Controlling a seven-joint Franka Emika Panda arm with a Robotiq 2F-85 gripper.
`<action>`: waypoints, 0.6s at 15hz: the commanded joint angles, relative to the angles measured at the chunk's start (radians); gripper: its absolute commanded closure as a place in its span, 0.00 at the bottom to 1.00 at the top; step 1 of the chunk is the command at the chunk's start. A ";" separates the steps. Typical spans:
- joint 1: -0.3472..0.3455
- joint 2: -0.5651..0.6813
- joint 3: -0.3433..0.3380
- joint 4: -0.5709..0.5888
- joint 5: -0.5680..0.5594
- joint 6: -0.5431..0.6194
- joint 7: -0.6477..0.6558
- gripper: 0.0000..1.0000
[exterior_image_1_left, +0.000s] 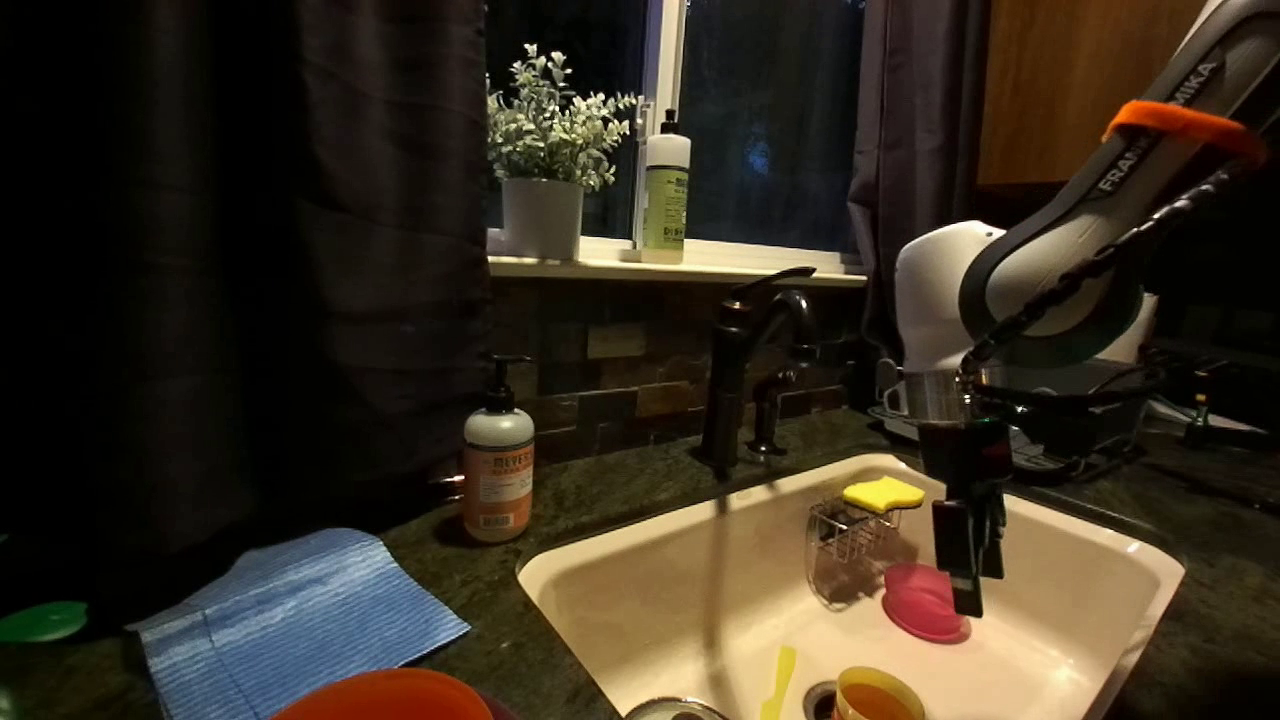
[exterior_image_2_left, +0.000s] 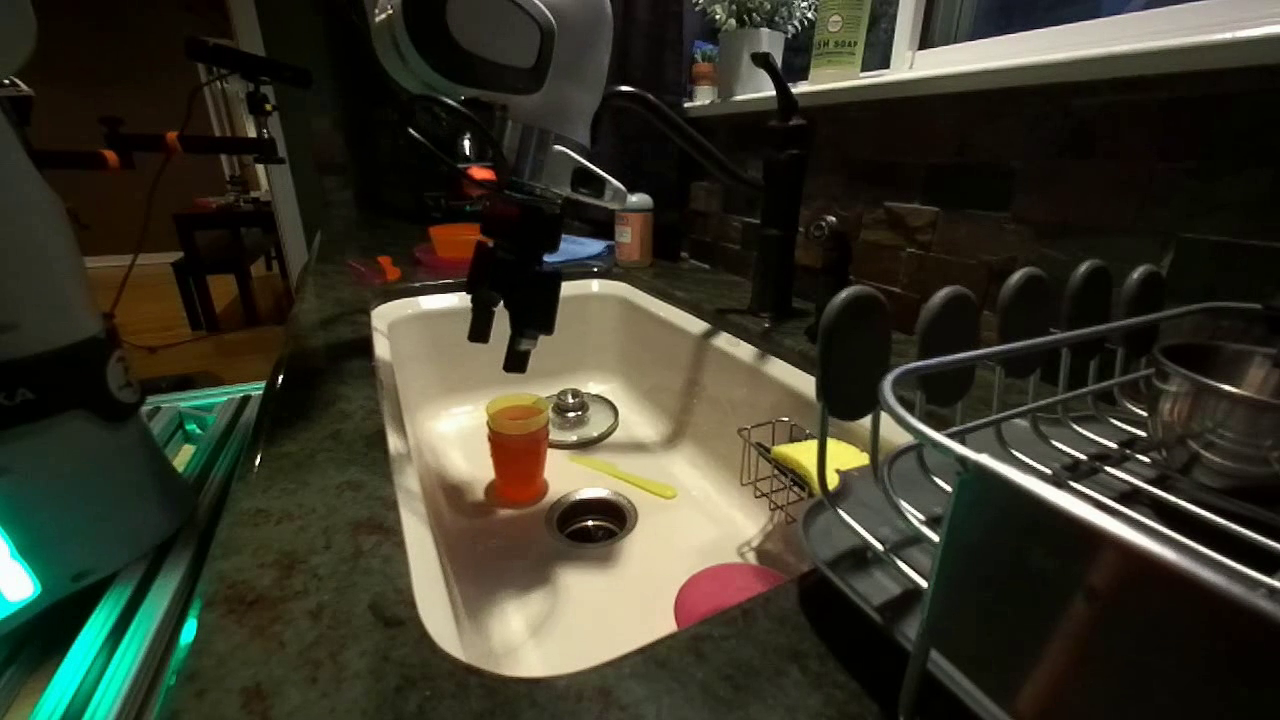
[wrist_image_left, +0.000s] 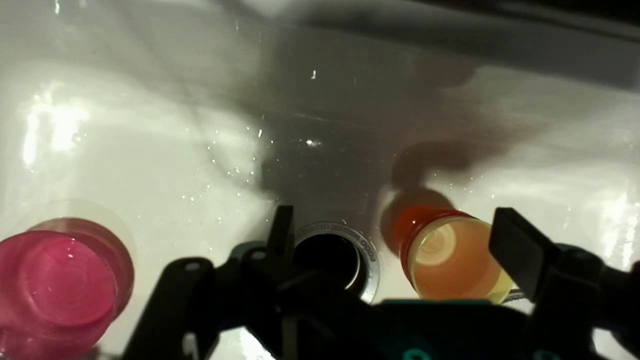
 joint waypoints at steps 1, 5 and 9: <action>0.012 0.095 0.027 0.001 -0.030 0.154 0.048 0.00; 0.012 0.185 0.034 0.000 -0.016 0.309 0.050 0.00; 0.004 0.261 0.038 0.001 0.004 0.405 0.035 0.00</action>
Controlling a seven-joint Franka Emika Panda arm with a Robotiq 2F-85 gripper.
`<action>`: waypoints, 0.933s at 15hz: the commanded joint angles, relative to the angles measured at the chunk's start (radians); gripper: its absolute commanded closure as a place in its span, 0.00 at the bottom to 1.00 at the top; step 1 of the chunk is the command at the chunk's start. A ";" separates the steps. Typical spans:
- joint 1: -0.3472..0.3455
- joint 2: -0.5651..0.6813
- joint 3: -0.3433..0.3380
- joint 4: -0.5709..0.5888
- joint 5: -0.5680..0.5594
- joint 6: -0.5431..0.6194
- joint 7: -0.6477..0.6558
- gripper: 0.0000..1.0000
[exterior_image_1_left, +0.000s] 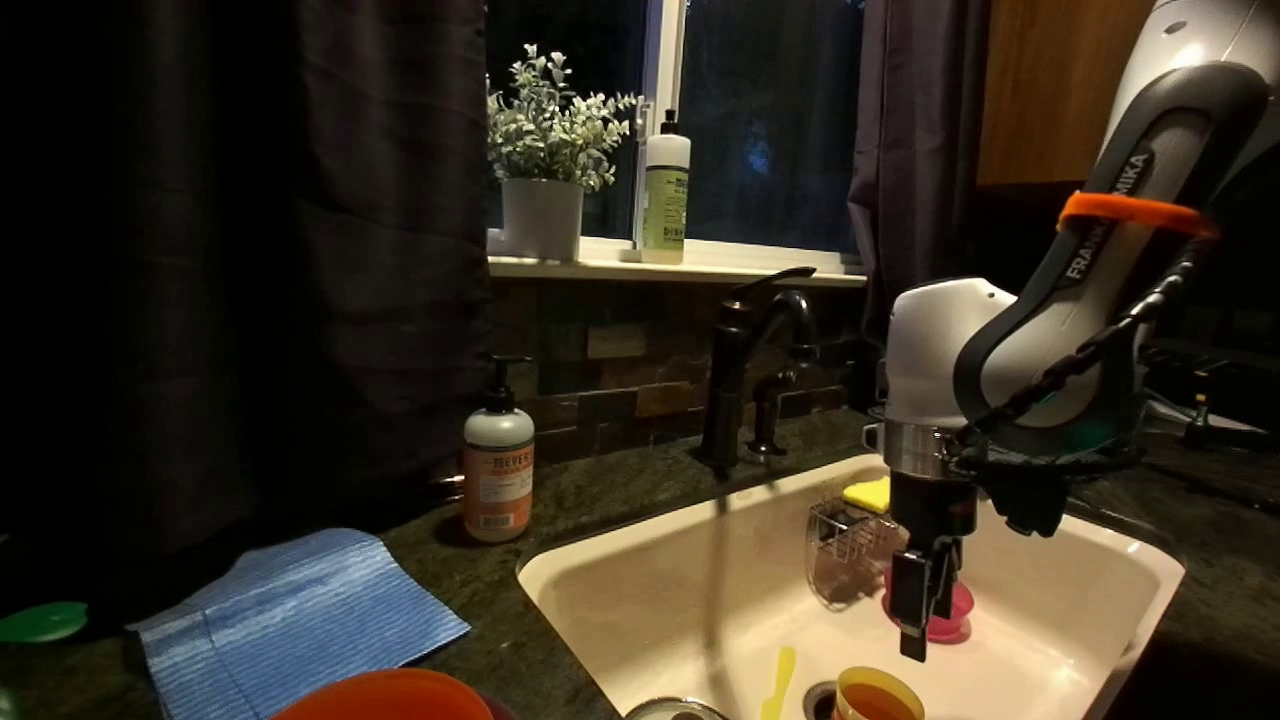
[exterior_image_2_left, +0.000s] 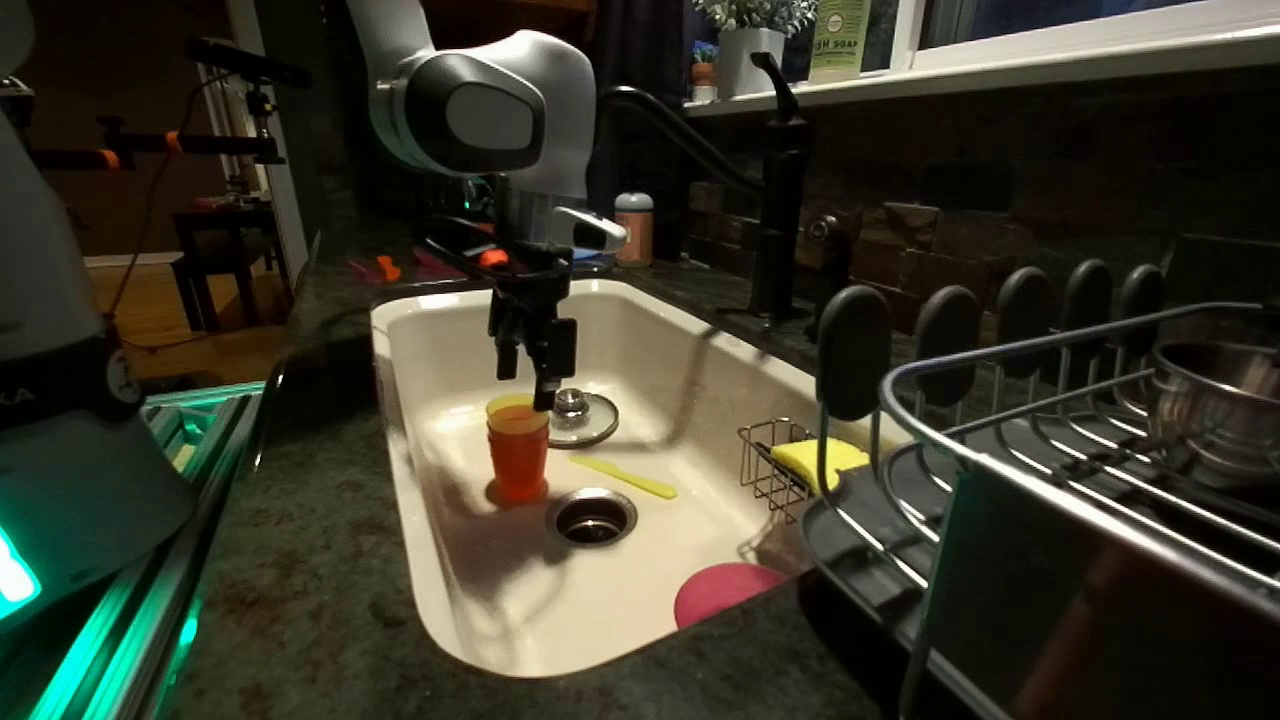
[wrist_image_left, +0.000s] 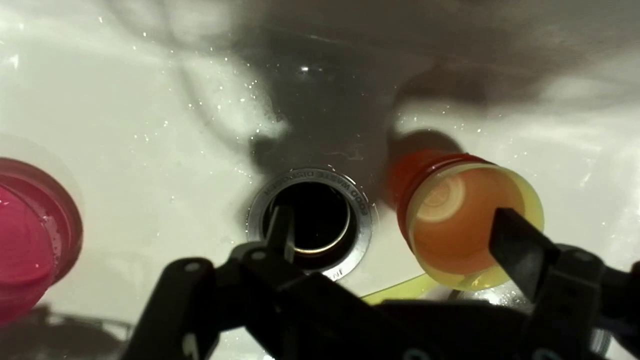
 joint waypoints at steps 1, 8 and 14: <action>-0.003 0.074 0.006 0.001 0.002 0.087 0.016 0.00; -0.004 0.142 0.004 0.002 -0.003 0.184 0.020 0.28; -0.025 0.168 0.039 0.004 0.014 0.222 0.003 0.75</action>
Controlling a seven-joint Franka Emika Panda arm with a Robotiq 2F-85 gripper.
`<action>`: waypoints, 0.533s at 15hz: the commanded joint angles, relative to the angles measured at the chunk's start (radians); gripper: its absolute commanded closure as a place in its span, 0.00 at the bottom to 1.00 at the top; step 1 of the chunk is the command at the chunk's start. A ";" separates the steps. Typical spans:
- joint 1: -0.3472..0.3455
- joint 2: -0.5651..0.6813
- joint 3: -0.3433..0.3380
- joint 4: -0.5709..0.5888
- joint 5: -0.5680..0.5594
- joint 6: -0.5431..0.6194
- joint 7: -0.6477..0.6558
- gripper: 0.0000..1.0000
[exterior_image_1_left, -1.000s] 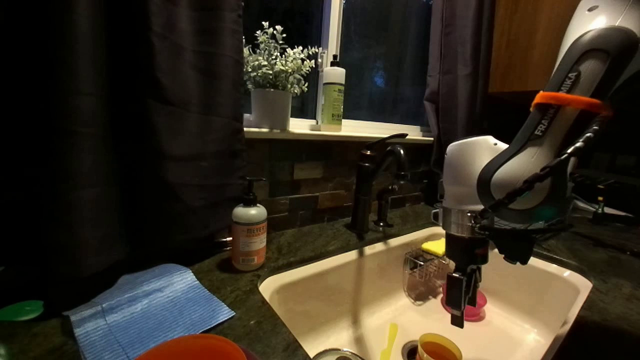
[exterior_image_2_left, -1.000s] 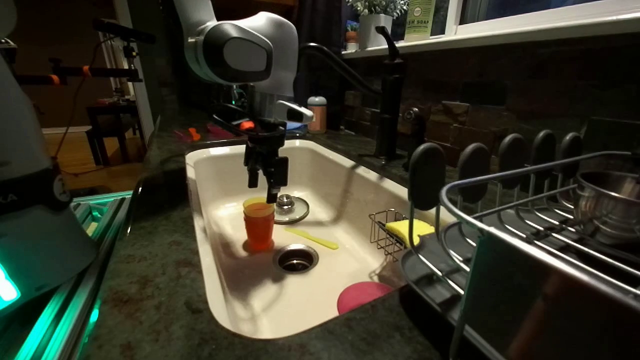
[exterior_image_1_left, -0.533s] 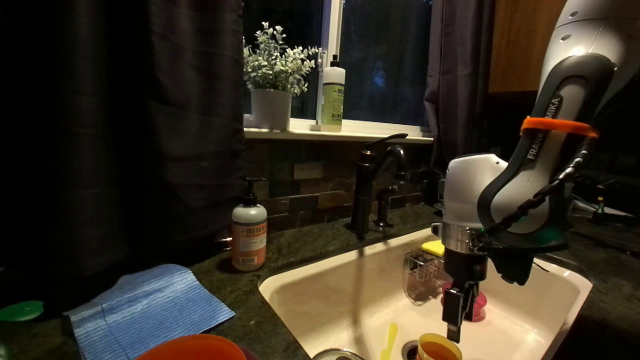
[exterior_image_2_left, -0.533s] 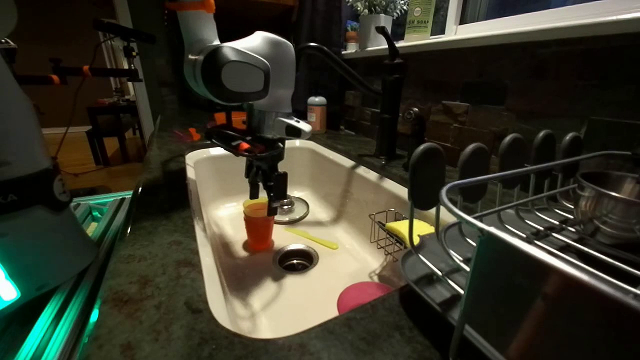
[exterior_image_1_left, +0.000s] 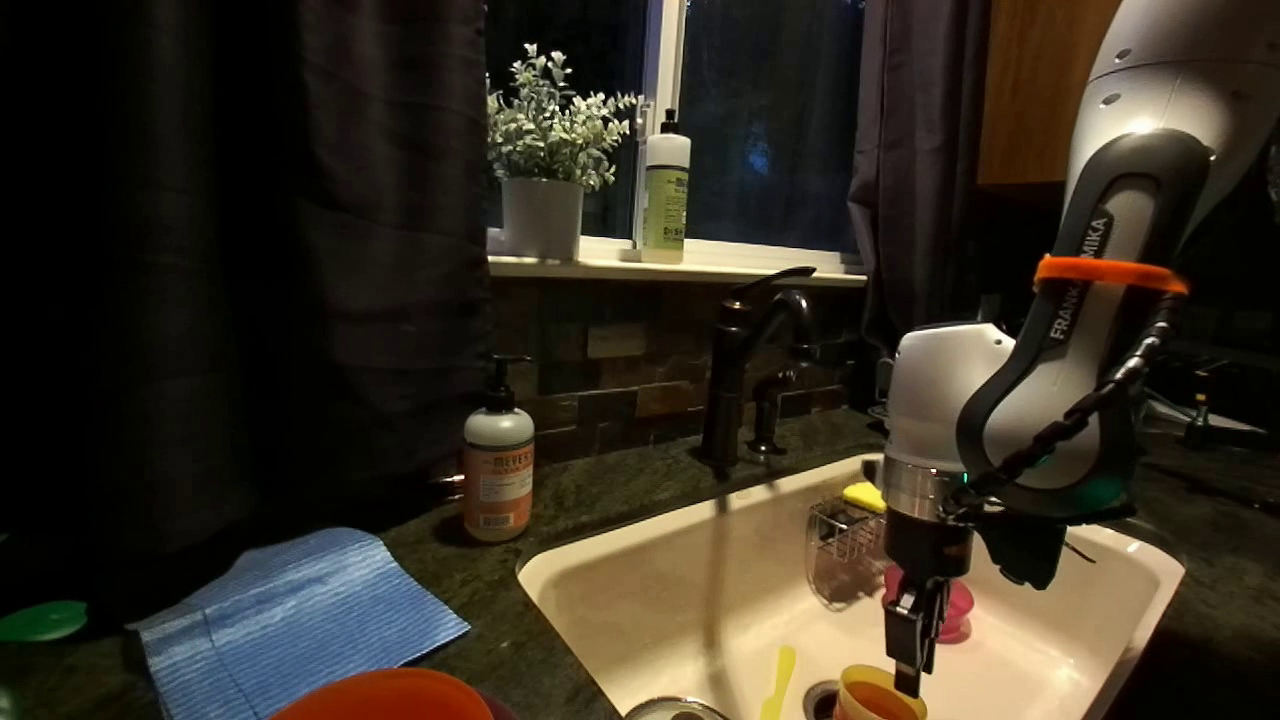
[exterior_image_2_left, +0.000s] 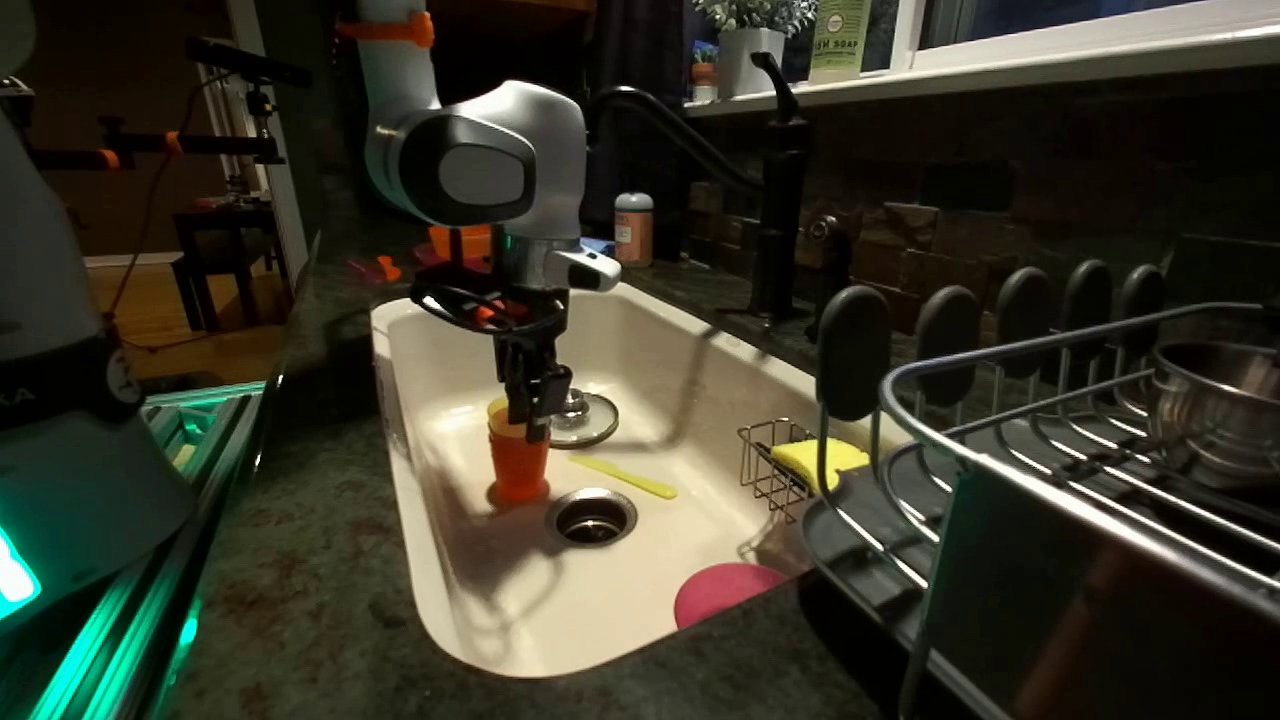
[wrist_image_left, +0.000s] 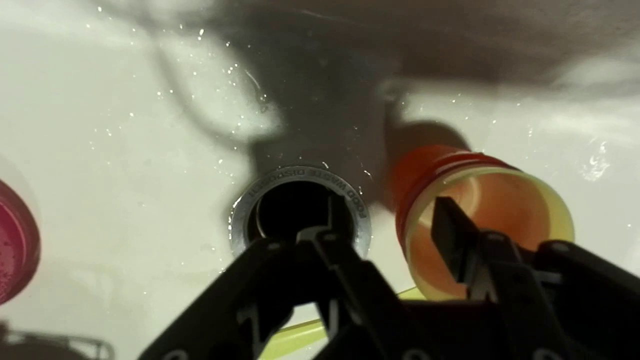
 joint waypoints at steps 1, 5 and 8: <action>-0.020 0.028 0.032 0.001 0.012 0.039 0.002 0.82; -0.020 0.034 0.039 0.003 0.010 0.041 0.004 1.00; -0.021 0.031 0.048 0.005 0.013 0.049 0.006 0.99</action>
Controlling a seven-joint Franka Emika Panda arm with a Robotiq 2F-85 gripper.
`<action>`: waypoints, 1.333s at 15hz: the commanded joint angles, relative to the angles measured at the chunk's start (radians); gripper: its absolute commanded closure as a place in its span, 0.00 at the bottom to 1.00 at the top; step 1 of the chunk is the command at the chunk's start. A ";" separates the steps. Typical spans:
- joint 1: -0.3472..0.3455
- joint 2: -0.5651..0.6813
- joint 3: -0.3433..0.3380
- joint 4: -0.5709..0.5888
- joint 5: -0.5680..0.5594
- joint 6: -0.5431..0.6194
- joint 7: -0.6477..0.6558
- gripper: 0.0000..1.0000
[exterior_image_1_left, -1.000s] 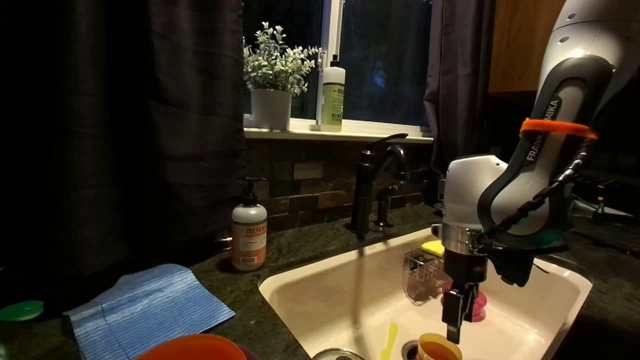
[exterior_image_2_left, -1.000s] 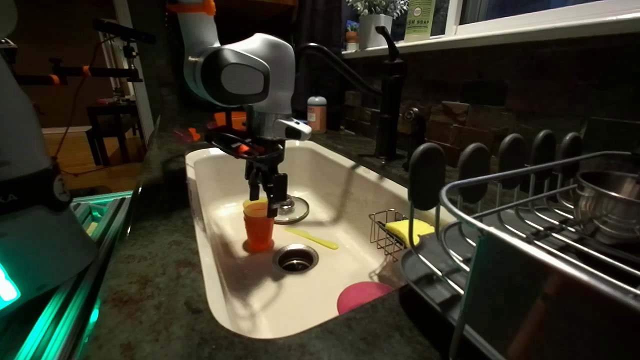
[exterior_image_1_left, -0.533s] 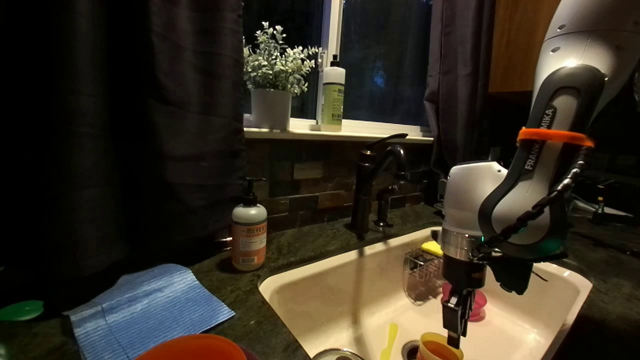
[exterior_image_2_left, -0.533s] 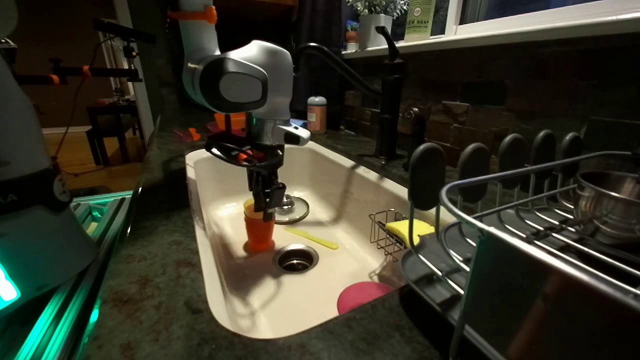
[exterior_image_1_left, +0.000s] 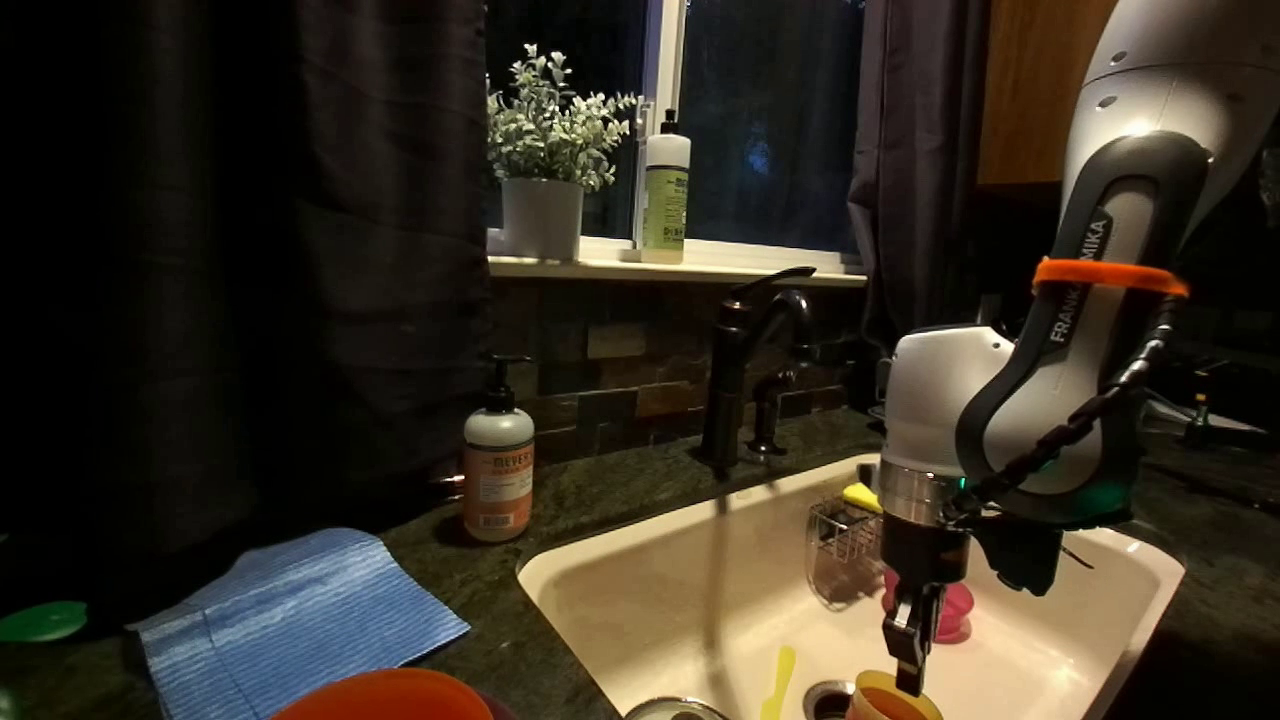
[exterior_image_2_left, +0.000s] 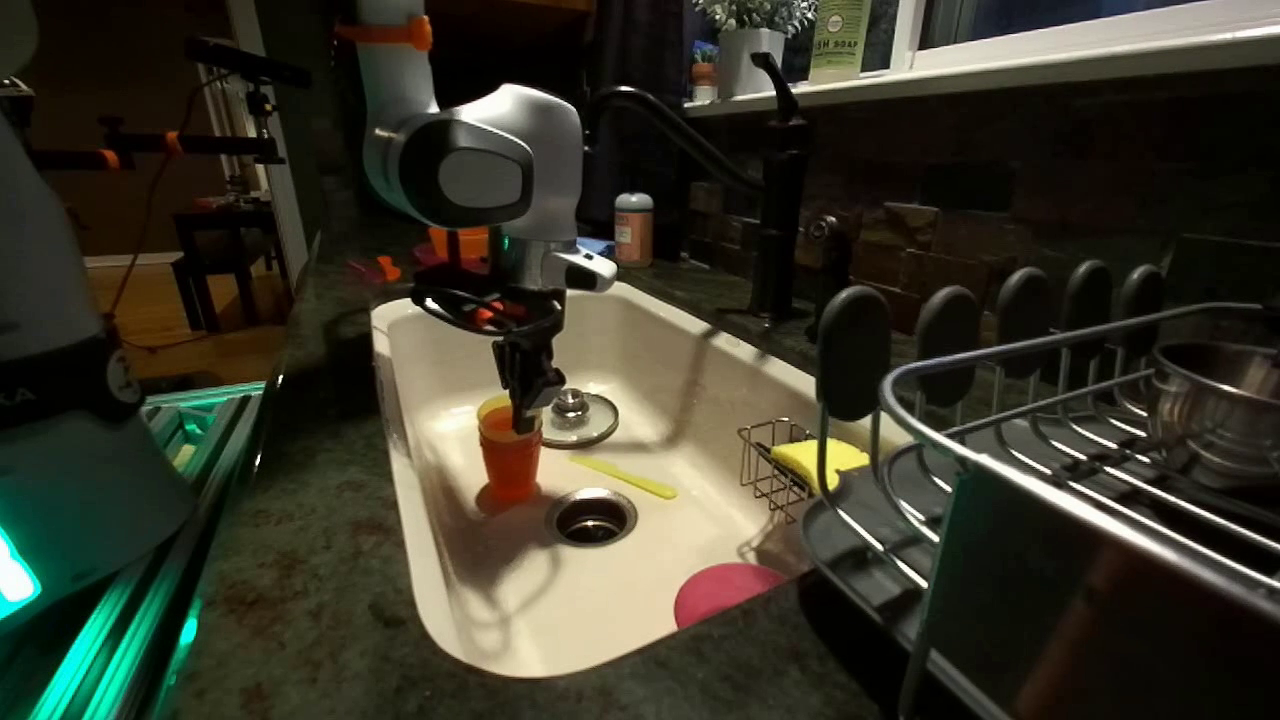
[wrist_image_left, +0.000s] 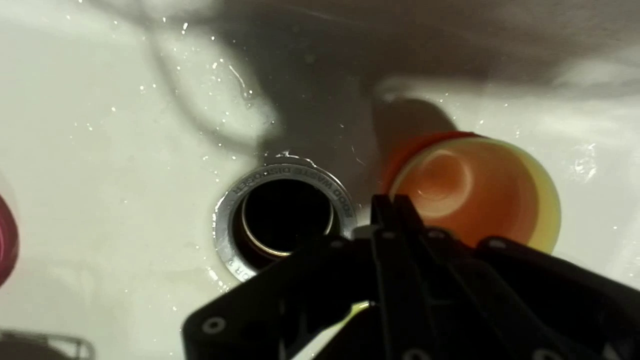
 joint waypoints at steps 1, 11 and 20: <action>-0.011 0.021 0.022 0.001 0.012 0.044 0.007 0.99; -0.251 0.015 0.301 0.003 0.238 0.059 -0.042 0.99; -0.319 -0.048 0.324 0.008 0.344 -0.027 -0.034 0.99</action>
